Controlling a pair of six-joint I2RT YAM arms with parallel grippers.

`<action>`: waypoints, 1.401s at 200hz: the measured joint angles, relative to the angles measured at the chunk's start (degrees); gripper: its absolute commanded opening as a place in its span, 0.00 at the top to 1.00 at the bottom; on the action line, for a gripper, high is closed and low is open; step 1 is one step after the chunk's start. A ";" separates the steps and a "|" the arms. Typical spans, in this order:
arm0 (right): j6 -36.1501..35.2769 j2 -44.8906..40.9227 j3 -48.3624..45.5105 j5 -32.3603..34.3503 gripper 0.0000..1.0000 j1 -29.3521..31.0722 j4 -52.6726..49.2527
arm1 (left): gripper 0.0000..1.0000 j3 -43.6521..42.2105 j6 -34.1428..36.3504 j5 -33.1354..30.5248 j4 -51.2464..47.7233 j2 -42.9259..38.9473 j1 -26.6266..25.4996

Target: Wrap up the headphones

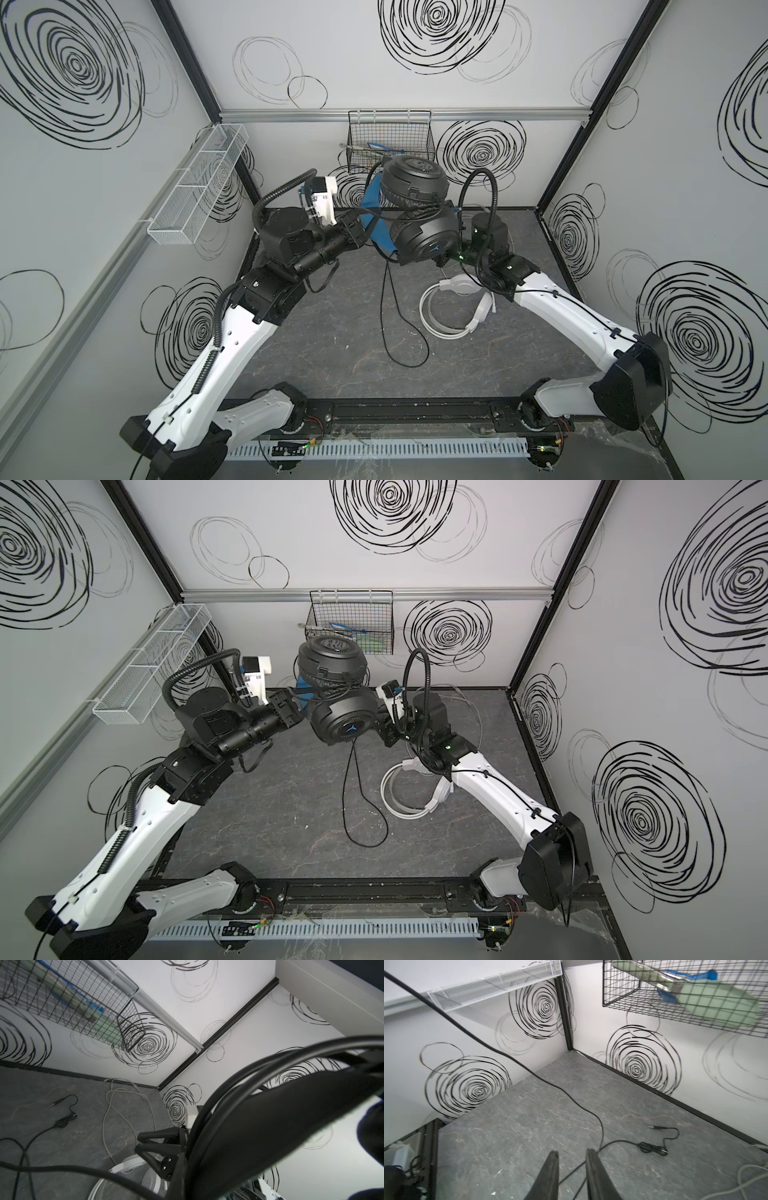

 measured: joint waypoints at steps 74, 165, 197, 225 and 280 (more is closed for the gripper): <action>3.69 -2.34 -2.71 11.76 0.47 -8.07 -2.40 | 1.00 -5.77 5.40 1.01 -22.23 3.19 2.97; 3.85 -2.84 -2.71 14.34 0.44 -8.31 -2.71 | 1.00 -14.99 16.92 -5.27 -35.21 3.82 0.35; 3.34 -2.84 -2.71 12.83 0.43 -8.31 -2.58 | 1.00 -18.40 17.86 -5.55 -37.05 3.80 -3.32; 2.12 -3.28 -3.28 6.45 0.41 -8.31 -1.22 | 1.00 -18.47 19.76 -6.93 -39.36 3.67 -6.16; -0.02 -3.48 -3.54 -4.09 0.37 -6.75 0.35 | 1.00 -13.77 24.39 -14.05 -44.83 4.15 -8.85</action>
